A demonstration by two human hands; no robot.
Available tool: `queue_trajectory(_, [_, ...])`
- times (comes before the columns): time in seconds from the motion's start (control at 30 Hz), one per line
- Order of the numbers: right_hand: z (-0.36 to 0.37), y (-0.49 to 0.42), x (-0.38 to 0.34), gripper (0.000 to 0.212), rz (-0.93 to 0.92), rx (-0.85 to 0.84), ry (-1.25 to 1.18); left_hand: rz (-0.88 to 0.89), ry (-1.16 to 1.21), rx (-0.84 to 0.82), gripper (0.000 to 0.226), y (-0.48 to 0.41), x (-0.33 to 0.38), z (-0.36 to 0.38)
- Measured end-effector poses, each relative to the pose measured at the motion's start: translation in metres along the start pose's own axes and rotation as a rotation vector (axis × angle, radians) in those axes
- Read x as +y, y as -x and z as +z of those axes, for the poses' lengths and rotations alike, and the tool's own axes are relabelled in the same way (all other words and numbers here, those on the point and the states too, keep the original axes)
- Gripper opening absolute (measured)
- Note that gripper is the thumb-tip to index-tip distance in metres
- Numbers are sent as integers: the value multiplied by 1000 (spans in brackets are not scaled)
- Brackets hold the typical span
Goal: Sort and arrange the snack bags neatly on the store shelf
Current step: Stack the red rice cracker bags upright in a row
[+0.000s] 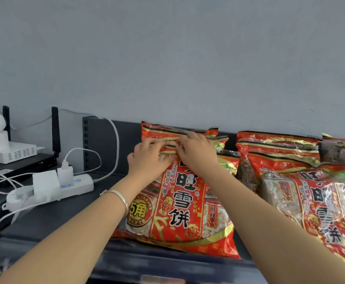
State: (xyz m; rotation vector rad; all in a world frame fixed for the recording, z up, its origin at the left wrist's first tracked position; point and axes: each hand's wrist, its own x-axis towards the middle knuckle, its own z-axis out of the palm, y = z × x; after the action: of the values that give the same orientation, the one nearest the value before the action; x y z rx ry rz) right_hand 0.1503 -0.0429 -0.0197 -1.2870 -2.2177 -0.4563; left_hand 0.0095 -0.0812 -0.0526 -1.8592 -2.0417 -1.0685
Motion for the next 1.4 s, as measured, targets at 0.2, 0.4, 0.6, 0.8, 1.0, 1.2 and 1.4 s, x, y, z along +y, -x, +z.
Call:
queue_trajectory(0.2, [-3,19,2,36,70,-103,-49,-66,61,-107,79,21,0,-2])
queue_trajectory(0.4, [4,23,-8,36,-44,-109,-70,-120,-106,-40,75,35,0,2])
queue_trajectory(0.6, [-14,59,17,50,-96,-3,-102,-61,-165,93,59,55,20,1])
queue_trajectory(0.8, [-30,113,52,46,135,-59,-231,70,-212,84,58,85,66,10])
queue_trajectory(1.0, [-22,168,61,65,76,-345,-347,107,-195,-133,69,131,102,24])
queue_trajectory(1.2, [-28,202,75,60,-49,-295,-175,36,-225,-406,77,166,99,37])
queue_trajectory(1.4, [-37,224,119,54,385,-188,-51,-24,-260,-383,66,170,125,47])
